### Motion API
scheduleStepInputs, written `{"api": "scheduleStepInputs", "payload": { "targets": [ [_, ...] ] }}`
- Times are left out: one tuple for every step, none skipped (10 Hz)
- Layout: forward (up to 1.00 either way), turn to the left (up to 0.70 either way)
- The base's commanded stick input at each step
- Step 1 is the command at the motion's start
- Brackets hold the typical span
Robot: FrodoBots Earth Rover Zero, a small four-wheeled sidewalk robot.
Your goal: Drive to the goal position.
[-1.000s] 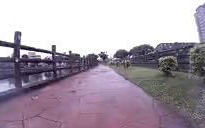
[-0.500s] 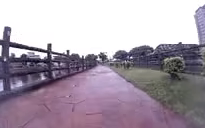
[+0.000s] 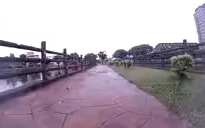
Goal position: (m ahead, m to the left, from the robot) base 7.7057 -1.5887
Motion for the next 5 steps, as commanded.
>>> {"api": "scheduleStepInputs", "payload": {
  "targets": [
    [0.70, 0.00],
    [0.70, 0.00],
    [0.70, 0.00],
    [0.70, 0.00],
    [0.70, 0.00]
  ]
}}
